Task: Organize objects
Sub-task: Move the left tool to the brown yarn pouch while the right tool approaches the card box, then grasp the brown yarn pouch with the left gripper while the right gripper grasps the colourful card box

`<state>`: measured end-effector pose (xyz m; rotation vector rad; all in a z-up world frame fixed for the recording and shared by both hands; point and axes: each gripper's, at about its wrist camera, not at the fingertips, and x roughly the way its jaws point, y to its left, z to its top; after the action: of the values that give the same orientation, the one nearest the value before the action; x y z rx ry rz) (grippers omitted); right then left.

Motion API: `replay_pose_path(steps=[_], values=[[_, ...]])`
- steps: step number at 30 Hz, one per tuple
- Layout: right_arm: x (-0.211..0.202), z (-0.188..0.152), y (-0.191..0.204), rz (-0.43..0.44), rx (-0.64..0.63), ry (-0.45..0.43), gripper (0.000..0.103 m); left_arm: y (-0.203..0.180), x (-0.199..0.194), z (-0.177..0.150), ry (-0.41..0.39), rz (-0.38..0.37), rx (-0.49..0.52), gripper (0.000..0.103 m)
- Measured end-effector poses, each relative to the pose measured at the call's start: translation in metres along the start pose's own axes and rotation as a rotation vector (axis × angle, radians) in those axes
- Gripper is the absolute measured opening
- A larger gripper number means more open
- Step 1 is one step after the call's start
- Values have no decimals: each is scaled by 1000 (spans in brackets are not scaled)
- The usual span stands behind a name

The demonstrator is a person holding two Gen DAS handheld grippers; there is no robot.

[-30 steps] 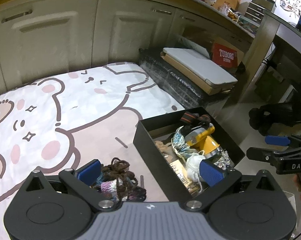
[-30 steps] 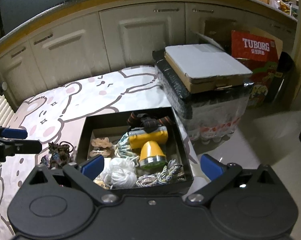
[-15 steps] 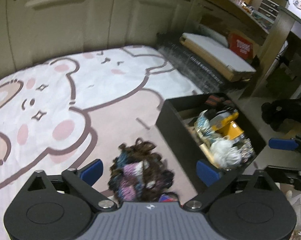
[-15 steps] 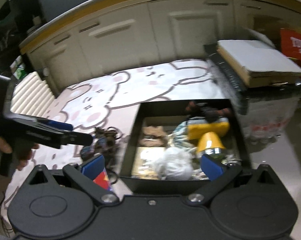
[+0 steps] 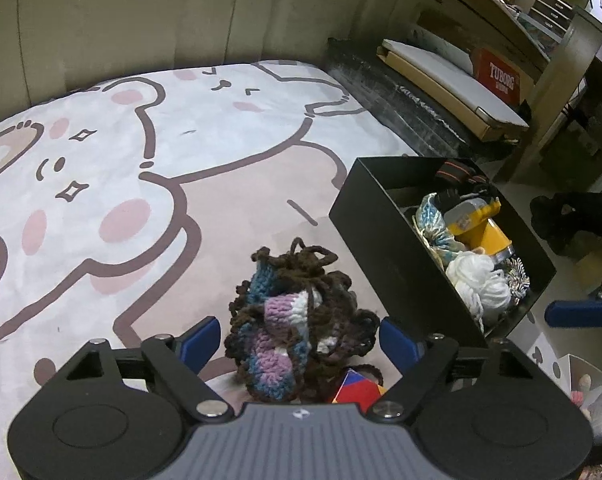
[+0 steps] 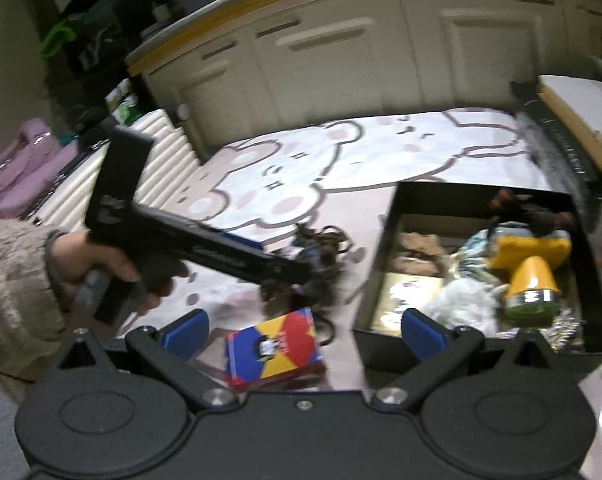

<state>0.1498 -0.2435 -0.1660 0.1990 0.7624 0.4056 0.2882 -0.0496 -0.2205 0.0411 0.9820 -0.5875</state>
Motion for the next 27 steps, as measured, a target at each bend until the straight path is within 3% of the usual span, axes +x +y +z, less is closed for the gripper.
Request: replay_pose_path(steps=[9,16,27], values=[[6,-3,5,63,-4,33,103,-9,19,-1,1,41,57,85],[17,-9,10,96,-7,76,103,0,25,-4,-4,43,52,65],[52,-19,21,152,-35,118,103,8,13,-8,-19,4,52,54]])
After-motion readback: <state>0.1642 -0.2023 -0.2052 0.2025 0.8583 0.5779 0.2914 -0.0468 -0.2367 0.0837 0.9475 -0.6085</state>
